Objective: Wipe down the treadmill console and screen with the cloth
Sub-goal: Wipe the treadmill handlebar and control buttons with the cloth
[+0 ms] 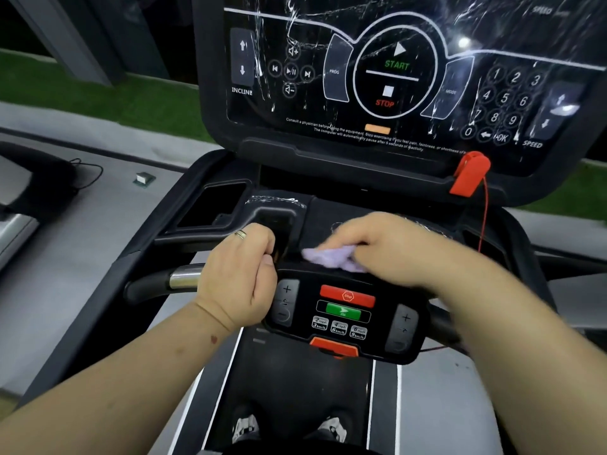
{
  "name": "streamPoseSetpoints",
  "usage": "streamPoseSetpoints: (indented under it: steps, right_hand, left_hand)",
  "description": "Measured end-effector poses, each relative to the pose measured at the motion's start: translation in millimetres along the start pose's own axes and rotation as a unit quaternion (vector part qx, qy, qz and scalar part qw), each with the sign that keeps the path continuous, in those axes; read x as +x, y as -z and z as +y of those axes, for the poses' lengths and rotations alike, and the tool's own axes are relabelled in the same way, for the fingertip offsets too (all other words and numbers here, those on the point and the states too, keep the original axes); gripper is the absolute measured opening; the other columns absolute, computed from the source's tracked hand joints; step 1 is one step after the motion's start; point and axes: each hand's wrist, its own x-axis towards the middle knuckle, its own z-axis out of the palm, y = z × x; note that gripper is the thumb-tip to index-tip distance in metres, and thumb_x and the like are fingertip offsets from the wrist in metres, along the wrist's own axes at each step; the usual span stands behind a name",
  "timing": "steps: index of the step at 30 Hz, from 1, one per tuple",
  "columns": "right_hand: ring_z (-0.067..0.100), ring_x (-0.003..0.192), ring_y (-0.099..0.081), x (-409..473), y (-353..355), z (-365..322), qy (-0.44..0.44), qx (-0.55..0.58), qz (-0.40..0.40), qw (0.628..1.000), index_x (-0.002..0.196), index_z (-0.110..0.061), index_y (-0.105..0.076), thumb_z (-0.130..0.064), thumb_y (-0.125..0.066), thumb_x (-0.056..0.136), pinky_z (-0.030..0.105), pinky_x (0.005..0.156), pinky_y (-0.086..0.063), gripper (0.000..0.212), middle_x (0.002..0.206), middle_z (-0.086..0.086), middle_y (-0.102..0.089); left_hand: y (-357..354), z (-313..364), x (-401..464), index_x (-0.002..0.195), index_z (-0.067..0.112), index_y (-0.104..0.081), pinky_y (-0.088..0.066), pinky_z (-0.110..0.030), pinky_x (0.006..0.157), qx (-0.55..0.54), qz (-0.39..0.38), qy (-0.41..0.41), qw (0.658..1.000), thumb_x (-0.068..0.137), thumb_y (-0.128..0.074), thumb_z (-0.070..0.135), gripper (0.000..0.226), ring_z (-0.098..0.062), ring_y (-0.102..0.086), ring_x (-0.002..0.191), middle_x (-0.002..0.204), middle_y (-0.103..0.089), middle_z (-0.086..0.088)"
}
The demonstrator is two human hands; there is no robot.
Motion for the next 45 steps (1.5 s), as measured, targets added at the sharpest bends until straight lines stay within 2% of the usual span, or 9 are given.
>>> streamPoseSetpoints:
  steps: [3, 8, 19, 25, 28, 36, 39, 42, 45]
  right_hand:
    - [0.009, 0.062, -0.056, -34, 22, 29, -0.075, -0.007, -0.001, 0.997, 0.095, -0.030, -0.081, -0.015, -0.056, 0.088, 0.043, 0.068, -0.059, 0.029, 0.070, 0.004, -0.070]
    - [-0.015, 0.069, -0.063, -11, -9, 0, -0.033, 0.044, 0.059, 0.997, 0.099, -0.037, -0.082, -0.009, -0.056, 0.090, 0.003, 0.064, -0.041, 0.039, 0.078, -0.024, -0.072]
    - [0.005, 0.083, -0.072, -51, -16, -4, -0.091, -0.015, 0.144, 0.985, 0.085, -0.048, -0.078, -0.019, -0.061, 0.092, 0.034, 0.083, -0.061, 0.034, 0.093, -0.014, -0.078]
    - [-0.003, 0.081, -0.067, -49, -30, -26, -0.060, 0.018, 0.140, 0.988, 0.102, -0.013, -0.079, -0.005, -0.050, 0.092, 0.020, 0.081, -0.055, 0.032, 0.077, -0.021, -0.070]
    - [0.007, 0.083, -0.072, -82, -14, -7, -0.113, 0.041, 0.171, 0.978, 0.084, -0.017, -0.080, -0.036, -0.058, 0.085, 0.027, 0.081, -0.059, 0.029, 0.078, -0.012, -0.075]
    - [0.019, 0.102, -0.068, -19, -36, -44, -0.062, -0.134, 0.137, 0.979, 0.116, -0.040, -0.076, -0.004, -0.050, 0.093, 0.025, 0.083, -0.052, 0.050, 0.103, -0.010, -0.071]
    - [0.002, 0.084, -0.069, -34, -23, -35, -0.094, -0.030, 0.103, 0.990, 0.086, -0.051, -0.077, -0.035, -0.054, 0.088, 0.025, 0.081, -0.056, 0.028, 0.085, -0.017, -0.073]
    - [0.010, 0.089, -0.072, -59, -9, -14, -0.114, -0.006, 0.114, 0.987, 0.060, -0.044, -0.069, -0.044, -0.056, 0.086, 0.031, 0.087, -0.057, 0.029, 0.086, -0.009, -0.077]
    - [0.025, 0.101, -0.071, -43, -15, -20, -0.108, -0.097, 0.122, 0.982, 0.087, -0.026, -0.075, -0.034, -0.047, 0.087, 0.034, 0.085, -0.058, 0.029, 0.103, 0.002, -0.077]
  left_hand:
    - [0, 0, 0, 0.083, 0.011, -0.046, -0.027, -0.031, 0.059, 0.004, -0.001, 0.002, 1.000, 0.081, -0.036, 0.019, 0.013, -0.014, -0.035, 0.062, 0.071, -0.042, 0.006]
    - [1, 2, 1, 0.082, 0.012, -0.045, -0.031, -0.033, 0.055, -0.001, -0.005, 0.000, 1.000, 0.081, -0.035, 0.019, 0.012, -0.018, -0.038, 0.060, 0.070, -0.041, 0.005]
    - [2, 1, 0, 0.083, 0.013, -0.045, -0.032, -0.034, 0.055, 0.011, -0.006, -0.007, 1.000, 0.082, -0.034, 0.022, 0.013, -0.020, -0.039, 0.061, 0.073, -0.041, 0.005]
    - [2, 1, 0, 0.083, 0.013, -0.045, -0.033, -0.034, 0.055, 0.008, -0.009, -0.013, 1.000, 0.083, -0.034, 0.023, 0.015, -0.021, -0.040, 0.061, 0.073, -0.041, 0.007]
    - [4, 1, 2, 0.081, 0.015, -0.043, -0.025, -0.030, 0.052, 0.006, -0.014, -0.012, 1.000, 0.082, -0.033, 0.023, 0.013, -0.019, -0.038, 0.059, 0.071, -0.037, 0.010]
    - [7, 3, 1, 0.082, 0.014, -0.045, -0.024, -0.028, 0.052, 0.006, -0.021, -0.011, 1.000, 0.083, -0.035, 0.022, 0.013, -0.018, -0.039, 0.059, 0.072, -0.039, 0.008]
    - [7, 3, 1, 0.081, 0.014, -0.045, -0.037, -0.034, 0.053, -0.004, -0.012, -0.002, 1.000, 0.084, -0.034, 0.021, 0.013, -0.020, -0.041, 0.059, 0.071, -0.041, 0.007]
    - [8, 5, 0, 0.082, 0.016, -0.044, -0.045, -0.042, 0.055, -0.010, -0.008, -0.005, 1.000, 0.085, -0.036, 0.020, 0.010, -0.019, -0.042, 0.059, 0.072, -0.039, 0.008]
    - [8, 7, 0, 0.083, 0.017, -0.044, -0.042, -0.039, 0.053, -0.003, -0.020, 0.002, 1.000, 0.085, -0.035, 0.022, 0.011, -0.018, -0.041, 0.060, 0.073, -0.041, 0.008]
